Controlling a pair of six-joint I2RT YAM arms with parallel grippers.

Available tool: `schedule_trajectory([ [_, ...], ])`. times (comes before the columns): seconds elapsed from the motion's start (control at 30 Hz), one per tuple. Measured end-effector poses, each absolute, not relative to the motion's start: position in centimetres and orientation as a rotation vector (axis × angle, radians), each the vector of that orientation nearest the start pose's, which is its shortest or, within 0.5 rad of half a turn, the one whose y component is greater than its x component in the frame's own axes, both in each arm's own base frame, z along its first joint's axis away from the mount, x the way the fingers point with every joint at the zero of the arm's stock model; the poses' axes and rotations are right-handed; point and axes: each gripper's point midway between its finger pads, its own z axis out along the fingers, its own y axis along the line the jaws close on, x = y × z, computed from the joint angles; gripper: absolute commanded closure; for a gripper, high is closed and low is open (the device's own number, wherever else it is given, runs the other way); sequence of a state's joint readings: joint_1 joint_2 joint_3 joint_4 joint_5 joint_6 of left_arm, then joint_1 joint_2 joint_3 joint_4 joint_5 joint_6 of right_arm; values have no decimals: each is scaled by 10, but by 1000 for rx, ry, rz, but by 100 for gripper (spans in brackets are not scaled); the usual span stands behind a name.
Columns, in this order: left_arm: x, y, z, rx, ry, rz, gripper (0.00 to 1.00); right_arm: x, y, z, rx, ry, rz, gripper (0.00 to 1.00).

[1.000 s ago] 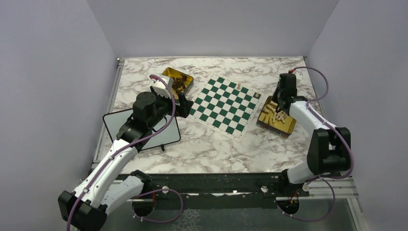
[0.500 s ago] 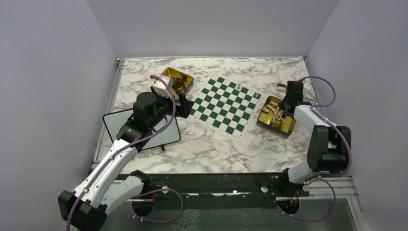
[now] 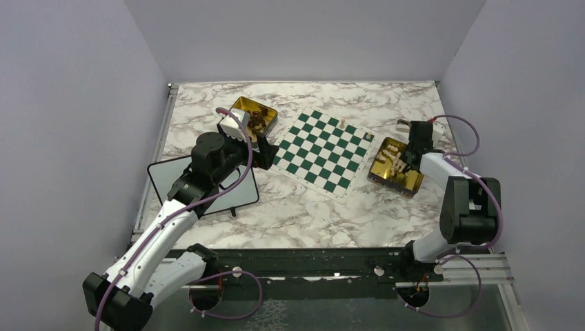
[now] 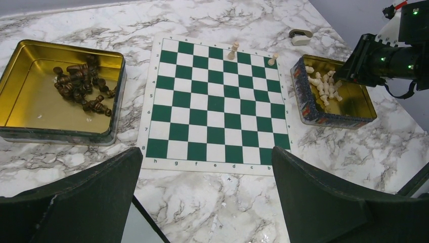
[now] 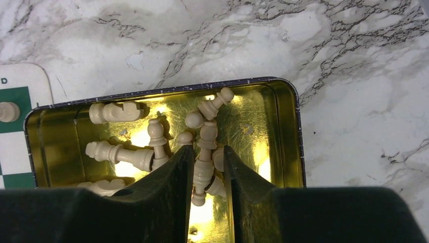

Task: Set up the chess pieces on the board
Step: Pick up the chess piece from the storage box.

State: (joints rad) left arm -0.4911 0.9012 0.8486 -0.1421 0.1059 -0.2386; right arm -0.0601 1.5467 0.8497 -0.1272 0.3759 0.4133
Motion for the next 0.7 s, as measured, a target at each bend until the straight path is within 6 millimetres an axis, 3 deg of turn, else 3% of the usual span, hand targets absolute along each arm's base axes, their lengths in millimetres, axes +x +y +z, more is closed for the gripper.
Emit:
schedule_trajectory([
  [0.7,285,-184,282,304,1774,-620,1,366,-75,48,752,2248,-285,68],
])
